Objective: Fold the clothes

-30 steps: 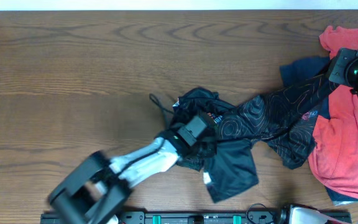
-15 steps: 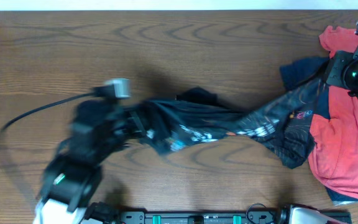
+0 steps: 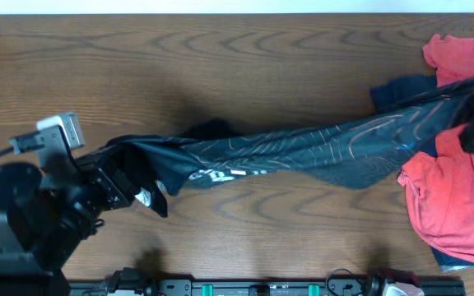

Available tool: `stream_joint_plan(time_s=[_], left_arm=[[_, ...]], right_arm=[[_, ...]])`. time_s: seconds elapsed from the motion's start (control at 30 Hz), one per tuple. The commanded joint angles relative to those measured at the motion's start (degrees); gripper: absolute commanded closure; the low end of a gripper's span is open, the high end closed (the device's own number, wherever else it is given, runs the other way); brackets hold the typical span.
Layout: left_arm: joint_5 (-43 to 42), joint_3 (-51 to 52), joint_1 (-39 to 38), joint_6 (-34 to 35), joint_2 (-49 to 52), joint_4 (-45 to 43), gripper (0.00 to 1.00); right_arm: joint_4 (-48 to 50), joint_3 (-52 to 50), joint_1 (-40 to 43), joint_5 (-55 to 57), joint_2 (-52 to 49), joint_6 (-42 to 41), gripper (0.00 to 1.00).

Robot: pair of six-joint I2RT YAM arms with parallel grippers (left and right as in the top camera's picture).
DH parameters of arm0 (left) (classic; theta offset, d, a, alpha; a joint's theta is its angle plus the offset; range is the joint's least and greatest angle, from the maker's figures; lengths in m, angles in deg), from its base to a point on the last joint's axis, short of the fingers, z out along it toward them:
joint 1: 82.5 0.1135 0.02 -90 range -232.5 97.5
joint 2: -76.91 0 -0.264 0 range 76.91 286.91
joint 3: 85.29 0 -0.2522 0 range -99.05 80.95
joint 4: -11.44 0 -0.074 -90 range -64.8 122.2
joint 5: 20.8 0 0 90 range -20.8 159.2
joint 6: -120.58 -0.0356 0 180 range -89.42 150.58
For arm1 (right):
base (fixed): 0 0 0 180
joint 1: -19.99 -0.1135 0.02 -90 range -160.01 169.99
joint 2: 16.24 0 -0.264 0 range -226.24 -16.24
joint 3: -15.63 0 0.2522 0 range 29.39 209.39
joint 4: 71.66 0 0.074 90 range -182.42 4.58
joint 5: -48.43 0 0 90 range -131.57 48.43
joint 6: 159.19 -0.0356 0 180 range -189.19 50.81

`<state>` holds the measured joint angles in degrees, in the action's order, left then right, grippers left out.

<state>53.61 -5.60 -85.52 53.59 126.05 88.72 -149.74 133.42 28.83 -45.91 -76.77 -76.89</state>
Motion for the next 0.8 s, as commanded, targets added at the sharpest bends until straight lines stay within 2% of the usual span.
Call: stream_joint_plan(time_s=[0.0, 0.23, 0.4, 0.6, 0.77], left_arm=[[5.9, -3.6, 0.4, -4.6, 5.7, 1.6, 0.94], [5.8, -3.6, 0.4, -7.5, 20.8, -4.1, 0.94], [5.8, -3.6, 0.6, -10.4, 32.7, -15.5, 0.94], [5.8, -8.9, 2.1, -10.3, 44.1, -32.5, 0.94], [5.9, -22.5, 4.0, -10.3, 49.9, -39.5, 0.94]], right_arm=[[1.2, 0.5, -0.2, 0.9, -0.9, 1.9, 0.99], [1.5, 0.5, -0.3, -1.6, -13.9, 4.3, 0.99], [6.3, 0.5, -1.1, -3.1, -26.1, 5.2, 0.99], [25.2, 0.5, -4.6, -4.7, -36.1, 4.5, 0.99], [42.3, 0.6, -5.9, -3.3, -37.2, 3.3, 0.99]])
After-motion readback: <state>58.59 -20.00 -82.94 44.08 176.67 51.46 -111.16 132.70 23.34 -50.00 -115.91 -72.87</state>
